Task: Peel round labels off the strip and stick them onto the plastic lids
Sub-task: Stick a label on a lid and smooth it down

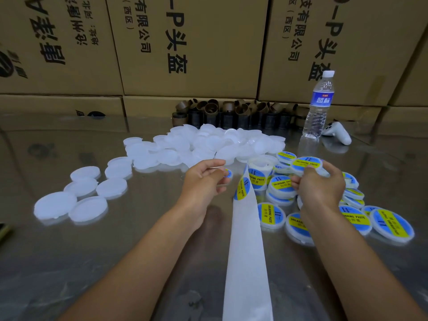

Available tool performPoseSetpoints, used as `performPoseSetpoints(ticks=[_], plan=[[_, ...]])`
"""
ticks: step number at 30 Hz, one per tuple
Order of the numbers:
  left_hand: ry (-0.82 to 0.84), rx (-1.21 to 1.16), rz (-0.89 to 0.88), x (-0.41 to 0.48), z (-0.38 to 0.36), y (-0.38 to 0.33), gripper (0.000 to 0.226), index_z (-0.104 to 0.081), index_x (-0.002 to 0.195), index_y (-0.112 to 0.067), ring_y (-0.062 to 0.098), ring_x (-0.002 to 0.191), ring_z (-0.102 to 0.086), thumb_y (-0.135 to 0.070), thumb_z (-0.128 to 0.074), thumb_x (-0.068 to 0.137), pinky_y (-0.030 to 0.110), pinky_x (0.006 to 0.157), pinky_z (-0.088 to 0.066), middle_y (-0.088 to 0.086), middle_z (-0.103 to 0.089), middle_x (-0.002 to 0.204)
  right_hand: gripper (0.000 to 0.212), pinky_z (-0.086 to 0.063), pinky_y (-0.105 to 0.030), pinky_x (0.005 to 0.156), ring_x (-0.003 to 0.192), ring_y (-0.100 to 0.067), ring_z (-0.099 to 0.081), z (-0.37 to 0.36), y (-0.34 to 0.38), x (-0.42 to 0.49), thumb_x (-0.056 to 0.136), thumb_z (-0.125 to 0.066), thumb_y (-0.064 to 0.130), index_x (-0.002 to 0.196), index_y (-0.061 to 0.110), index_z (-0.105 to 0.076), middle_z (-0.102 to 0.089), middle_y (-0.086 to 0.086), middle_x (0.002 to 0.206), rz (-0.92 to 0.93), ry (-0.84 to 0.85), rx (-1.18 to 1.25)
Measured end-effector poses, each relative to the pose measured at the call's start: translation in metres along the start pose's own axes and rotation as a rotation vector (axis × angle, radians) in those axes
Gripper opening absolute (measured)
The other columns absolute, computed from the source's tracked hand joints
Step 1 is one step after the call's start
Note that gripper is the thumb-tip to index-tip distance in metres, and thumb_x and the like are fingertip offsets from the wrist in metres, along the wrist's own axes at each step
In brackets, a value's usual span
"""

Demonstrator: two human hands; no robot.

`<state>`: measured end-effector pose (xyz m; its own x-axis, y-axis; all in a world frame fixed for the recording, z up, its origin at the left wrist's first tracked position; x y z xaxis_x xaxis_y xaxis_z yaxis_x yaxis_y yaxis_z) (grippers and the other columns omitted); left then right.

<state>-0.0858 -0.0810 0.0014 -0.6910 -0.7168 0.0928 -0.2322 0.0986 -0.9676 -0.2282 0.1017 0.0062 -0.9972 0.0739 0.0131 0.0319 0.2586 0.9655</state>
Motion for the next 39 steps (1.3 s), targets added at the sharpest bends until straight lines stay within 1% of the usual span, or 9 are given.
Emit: performPoseSetpoints(ticks=[6,9,13,16,20,23,26,30,39], plan=[[-0.079,-0.017,0.016,0.004,0.009,0.002,0.021,-0.063,0.087,-0.019,0.006,0.061,-0.062,0.0,-0.054,0.092,0.02,0.063,-0.051,-0.004,-0.063,0.075,0.037,-0.051,-0.022,0.059,0.058,-0.011,-0.06,0.007,-0.005,0.003,0.092,-0.056,0.006,0.127,0.014,-0.044,-0.058,-0.008,0.084,-0.074,-0.06,0.037],[-0.094,-0.002,0.017,0.004,0.011,0.002,0.021,-0.063,0.087,-0.019,0.006,0.062,-0.062,-0.001,-0.053,0.093,0.021,0.065,-0.051,-0.003,-0.063,0.077,0.037,-0.055,-0.03,0.07,0.06,-0.013,-0.061,0.007,-0.007,0.004,0.091,-0.056,0.008,0.127,0.013,-0.047,-0.059,-0.007,0.084,-0.096,-0.075,0.023],[-0.133,0.032,0.01,0.004,0.014,0.001,0.023,-0.061,0.086,-0.019,0.007,0.065,-0.06,0.001,-0.052,0.092,0.021,0.066,-0.05,-0.001,-0.061,0.078,0.033,-0.049,-0.038,0.088,0.091,-0.027,-0.058,0.014,0.001,0.005,0.088,-0.056,0.017,0.12,0.019,-0.053,-0.052,-0.011,0.127,0.01,-0.155,-0.182],[-0.195,0.142,-0.024,0.007,0.02,-0.001,0.019,-0.061,0.095,-0.016,0.008,0.068,-0.057,0.0,-0.05,0.093,0.019,0.067,-0.047,-0.001,-0.06,0.079,0.02,-0.046,-0.043,0.092,0.102,-0.03,-0.056,0.01,0.013,-0.004,0.087,-0.055,0.014,0.104,0.023,-0.053,-0.056,-0.015,0.119,0.158,-0.132,-0.198],[-0.249,0.392,-0.107,0.022,0.026,-0.008,0.02,-0.059,0.108,-0.011,0.007,0.064,-0.049,-0.002,-0.047,0.093,0.01,0.053,-0.039,-0.002,-0.055,0.085,0.021,-0.042,-0.027,0.075,0.079,-0.014,-0.055,-0.01,0.031,-0.027,0.084,-0.053,0.006,0.093,0.025,-0.052,-0.058,-0.012,0.105,0.428,0.021,-0.243],[-0.214,0.68,-0.158,0.039,0.021,-0.01,0.026,-0.058,0.119,-0.01,0.014,0.09,-0.051,-0.007,-0.051,0.093,0.017,0.073,-0.036,0.007,-0.053,0.115,0.022,-0.037,-0.017,0.06,0.058,-0.005,-0.049,-0.028,0.035,-0.047,0.083,-0.053,0.003,0.091,0.023,-0.055,-0.053,-0.002,0.095,0.589,0.189,-0.284],[-0.156,0.92,-0.187,0.053,0.011,-0.005,0.034,-0.054,0.128,-0.013,0.026,0.121,-0.042,-0.013,-0.053,0.095,0.023,0.093,-0.033,0.013,-0.043,0.132,0.022,-0.041,-0.027,0.064,0.063,-0.008,-0.051,-0.036,0.036,-0.057,0.084,-0.055,0.003,0.088,0.025,-0.054,-0.049,0.005,0.091,0.68,0.267,-0.334],[-0.127,1.179,-0.167,0.064,0.001,0.004,0.04,-0.05,0.136,-0.018,0.031,0.129,-0.031,-0.027,-0.051,0.096,0.036,0.102,-0.032,0.013,-0.041,0.137,0.02,-0.044,-0.035,0.065,0.062,-0.009,-0.051,-0.039,0.035,-0.057,0.085,-0.056,0.004,0.088,0.024,-0.056,-0.047,0.01,0.09,0.686,0.301,-0.343],[-0.199,1.095,-0.275,0.059,0.009,-0.005,0.05,-0.046,0.137,-0.022,0.029,0.126,-0.037,-0.028,-0.062,0.091,0.034,0.099,-0.03,0.007,-0.049,0.136,0.022,-0.043,-0.031,0.065,0.063,-0.01,-0.051,-0.041,0.032,-0.055,0.085,-0.055,0.004,0.088,0.026,-0.055,-0.05,0.01,0.09,0.646,0.352,-0.333]])
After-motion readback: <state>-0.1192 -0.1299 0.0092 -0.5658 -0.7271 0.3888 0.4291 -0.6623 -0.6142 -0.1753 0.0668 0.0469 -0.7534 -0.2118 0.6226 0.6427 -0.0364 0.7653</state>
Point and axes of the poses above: each hand's wrist, its own x-axis towards the middle knuckle, its own z-axis out of the back of the hand, y = z × x, the point moved 7 cm from there along x, towards the middle knuckle
